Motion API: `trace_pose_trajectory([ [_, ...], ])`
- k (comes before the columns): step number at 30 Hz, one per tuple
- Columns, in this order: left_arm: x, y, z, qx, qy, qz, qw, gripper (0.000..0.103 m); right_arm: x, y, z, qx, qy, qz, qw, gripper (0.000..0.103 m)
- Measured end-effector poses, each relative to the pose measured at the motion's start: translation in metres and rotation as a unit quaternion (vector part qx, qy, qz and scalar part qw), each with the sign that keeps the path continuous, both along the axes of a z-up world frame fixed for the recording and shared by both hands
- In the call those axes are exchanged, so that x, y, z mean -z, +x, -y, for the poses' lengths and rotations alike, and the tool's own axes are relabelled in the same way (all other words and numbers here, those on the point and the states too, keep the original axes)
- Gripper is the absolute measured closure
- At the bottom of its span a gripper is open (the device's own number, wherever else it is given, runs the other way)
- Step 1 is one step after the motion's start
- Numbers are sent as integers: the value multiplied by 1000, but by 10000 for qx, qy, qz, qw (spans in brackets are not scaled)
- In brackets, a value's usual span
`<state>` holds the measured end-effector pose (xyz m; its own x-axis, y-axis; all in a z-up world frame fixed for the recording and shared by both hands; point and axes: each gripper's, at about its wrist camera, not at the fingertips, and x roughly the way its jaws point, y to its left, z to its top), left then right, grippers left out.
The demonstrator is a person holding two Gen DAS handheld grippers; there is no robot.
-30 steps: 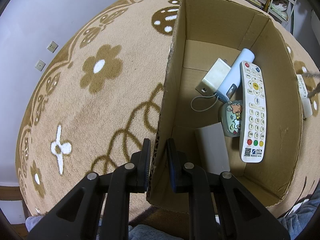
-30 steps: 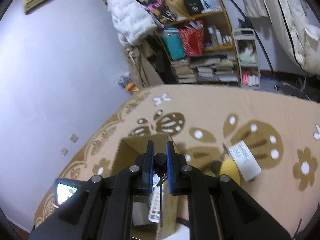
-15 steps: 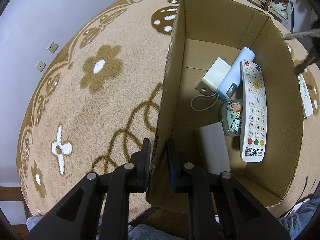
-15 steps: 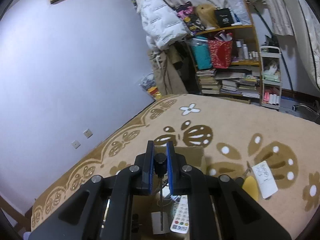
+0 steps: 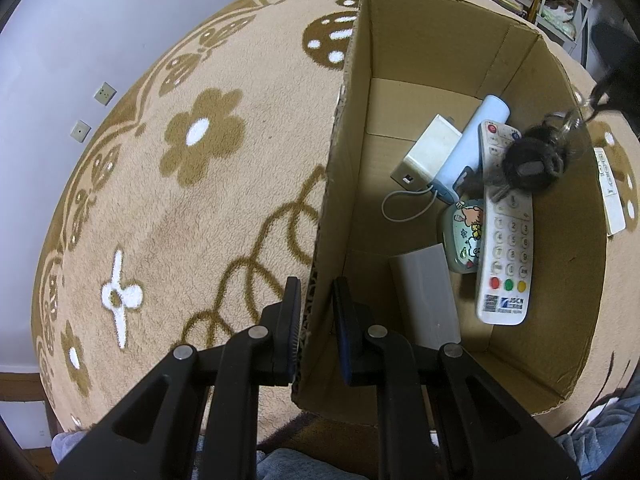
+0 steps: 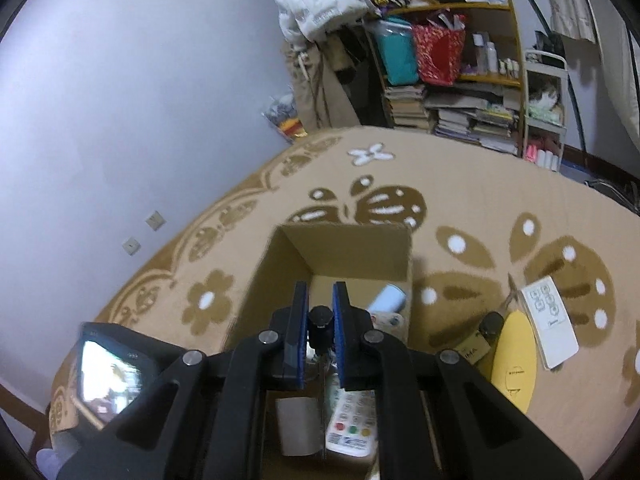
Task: Organize rigid objects
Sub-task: 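Carry the keys over the box and release them inside, then move the right gripper to the yellow oval Sanrio case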
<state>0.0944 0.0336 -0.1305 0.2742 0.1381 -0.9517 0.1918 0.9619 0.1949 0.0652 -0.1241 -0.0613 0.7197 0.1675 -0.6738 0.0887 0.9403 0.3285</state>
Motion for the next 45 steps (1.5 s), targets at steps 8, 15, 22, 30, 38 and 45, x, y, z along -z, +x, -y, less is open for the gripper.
trace_pose_trajectory([
  [8, 0, 0, 0, 2, -1, -1, 10000, 88, 25, 7, -1, -1, -293, -439, 9986, 90],
  [15, 0, 0, 1, -1, 2, -1, 10000, 88, 22, 5, 2, 33, -284, -477, 9985, 89],
  [22, 0, 0, 1, -6, -2, -4, 10000, 88, 13, 0, 7, 138, -391, -397, 9983, 47],
  [30, 0, 0, 1, -25, 3, -24, 10000, 88, 3, -11, 28, 562, -772, -375, 9947, 8],
  [38, 1, 0, 1, -19, 7, -24, 10000, 88, 20, -29, 73, 1159, -799, -599, 9882, 6],
  [45, 0, 1, 0, -51, -30, -45, 10000, 88, 52, -38, 107, 1589, -782, -1071, 9783, 6],
])
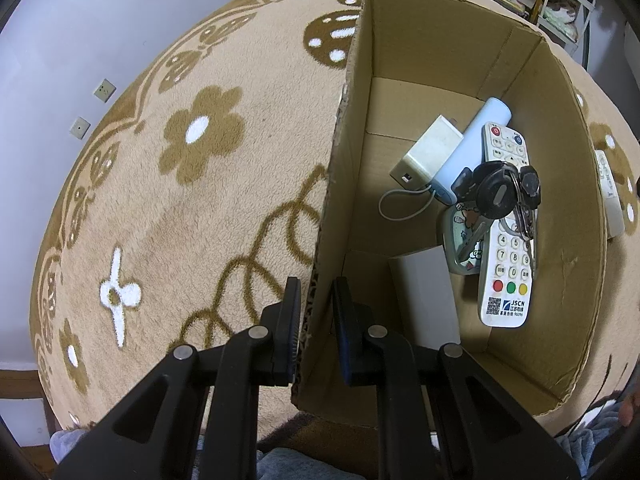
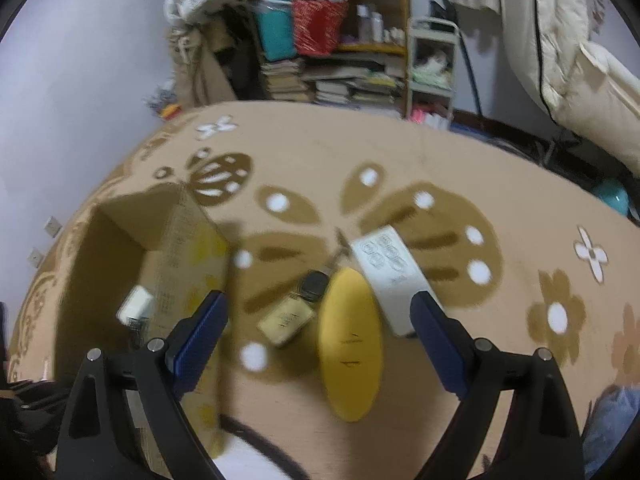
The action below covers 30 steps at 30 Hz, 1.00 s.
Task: Organize rigid objects
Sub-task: 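Move the right gripper to the yellow oval Sanrio case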
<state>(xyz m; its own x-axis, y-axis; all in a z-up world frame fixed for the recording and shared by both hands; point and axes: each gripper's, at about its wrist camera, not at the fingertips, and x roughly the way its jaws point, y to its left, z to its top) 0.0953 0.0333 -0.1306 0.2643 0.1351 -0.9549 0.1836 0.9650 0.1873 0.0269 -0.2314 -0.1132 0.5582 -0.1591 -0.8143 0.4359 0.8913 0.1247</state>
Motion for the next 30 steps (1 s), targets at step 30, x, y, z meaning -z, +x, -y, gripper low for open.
trace_pose_trajectory([
  [30, 1, 2, 0, -4, -8, -4, 10000, 88, 97, 15, 8, 240, 20, -808, 9964, 23],
])
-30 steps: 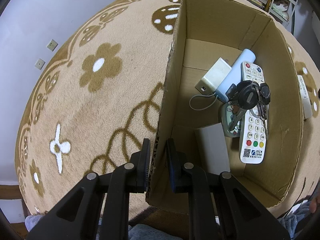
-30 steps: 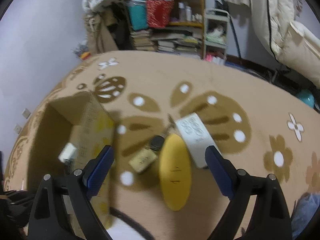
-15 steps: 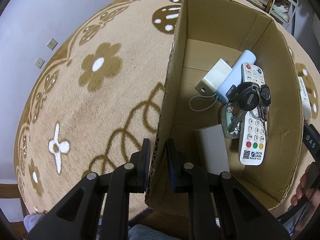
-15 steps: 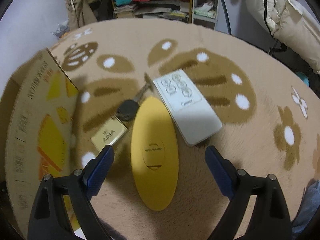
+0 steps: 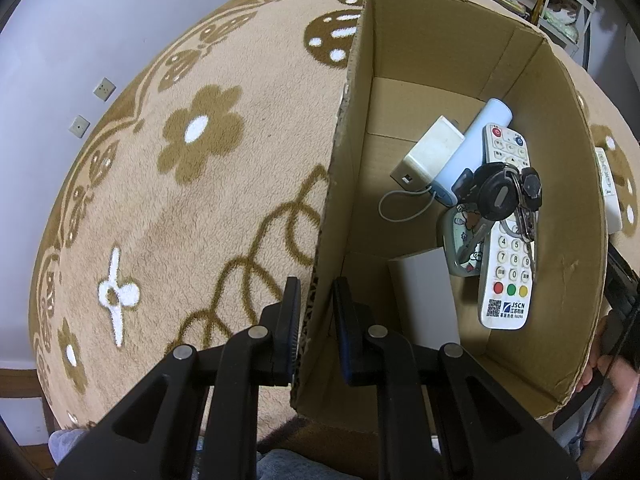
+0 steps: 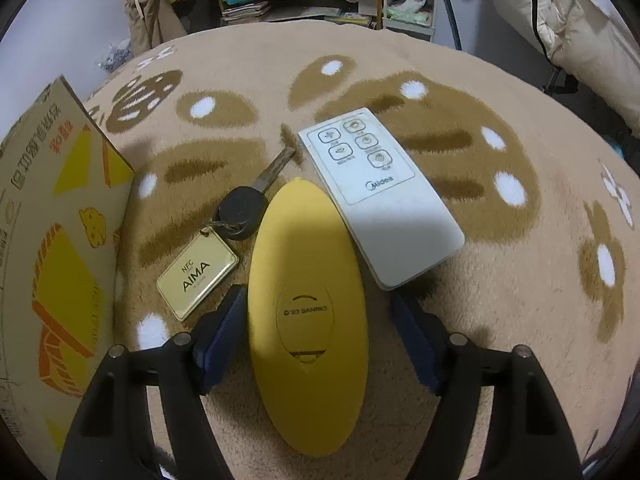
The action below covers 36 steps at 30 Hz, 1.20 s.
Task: Organize rigid objects
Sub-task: 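Move the right gripper to the yellow oval Sanrio case, then grasp the yellow oval case with the right gripper and lift, then lower the yellow case into the box and open the right gripper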
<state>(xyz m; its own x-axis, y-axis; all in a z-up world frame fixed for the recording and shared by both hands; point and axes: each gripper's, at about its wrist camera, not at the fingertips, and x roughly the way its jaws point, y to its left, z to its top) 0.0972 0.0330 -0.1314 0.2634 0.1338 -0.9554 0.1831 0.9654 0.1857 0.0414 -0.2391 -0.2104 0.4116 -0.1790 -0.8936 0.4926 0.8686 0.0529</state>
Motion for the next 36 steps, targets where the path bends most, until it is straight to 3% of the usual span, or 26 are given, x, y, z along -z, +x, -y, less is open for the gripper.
trace_pose_trajectory([
  [4, -1, 0, 0, 2, 1, 0, 10000, 88, -1, 0, -2, 1, -31, -5, 10000, 25],
  [7, -1, -1, 0, -6, -12, -2, 10000, 88, -5, -2, -3, 94, -72, -83, 9999, 40],
  [13, -1, 0, 0, -10, -19, -2, 10000, 88, -16, -14, 1, 272, 386, -64, 9989, 42],
  [16, -1, 0, -1, -13, -25, -5, 10000, 88, -26, -18, -1, 253, 763, 188, 9966, 42],
  [26, -1, 0, -1, -2, -16, -3, 10000, 88, -89, -8, -21, -209, 588, 904, 9939, 42],
  [36, -1, 1, -1, 7, -2, -1, 10000, 88, -143, 8, -48, -712, 632, 1653, 9816, 42],
])
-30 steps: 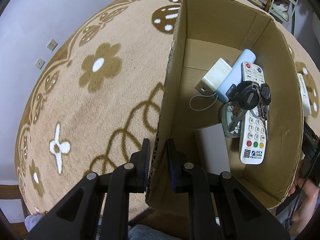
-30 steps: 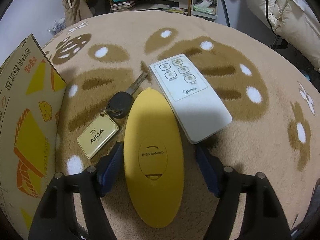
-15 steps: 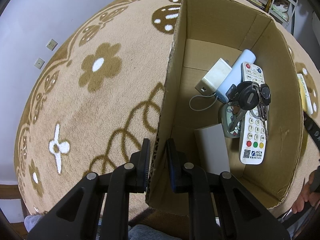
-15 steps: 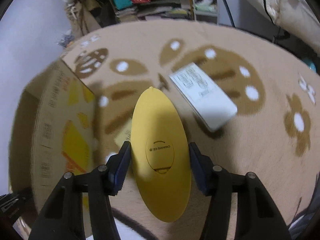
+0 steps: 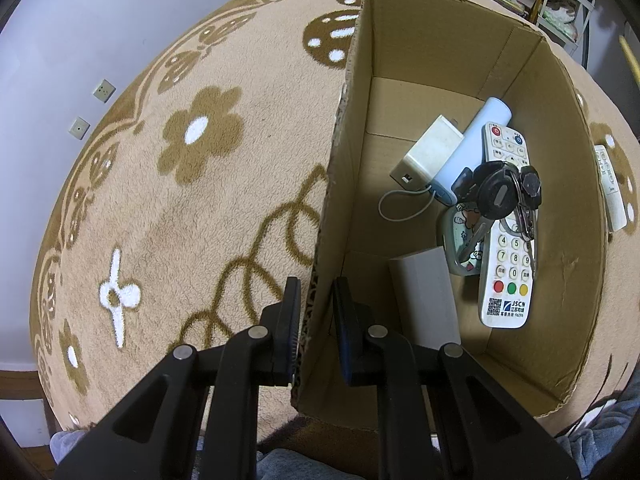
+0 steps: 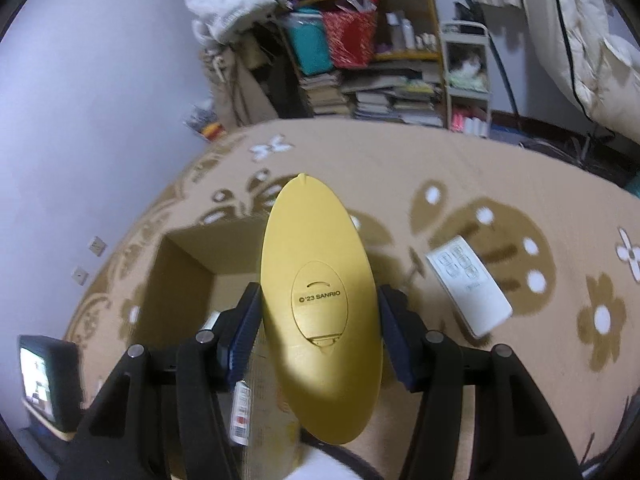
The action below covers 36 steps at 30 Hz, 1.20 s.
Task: Organize rigid objects
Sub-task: 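Lower the yellow case into the box and open the right gripper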
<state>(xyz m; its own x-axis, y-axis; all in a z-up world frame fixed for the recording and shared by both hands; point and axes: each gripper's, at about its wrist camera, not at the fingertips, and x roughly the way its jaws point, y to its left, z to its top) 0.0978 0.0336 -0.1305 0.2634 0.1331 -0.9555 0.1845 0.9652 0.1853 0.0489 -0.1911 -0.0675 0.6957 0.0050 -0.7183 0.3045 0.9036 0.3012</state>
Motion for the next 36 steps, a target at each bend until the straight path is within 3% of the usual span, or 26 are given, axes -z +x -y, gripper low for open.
trace_pose_trajectory([
  [14, 0, 0, 0, 4, 9, 3, 10000, 88, -12, 8, -45, -678, 72, 290, 9972, 42],
  [36, 1, 1, -2, -34, -40, -6, 10000, 88, 12, 17, -65, -1192, 114, 61, 9928, 41],
])
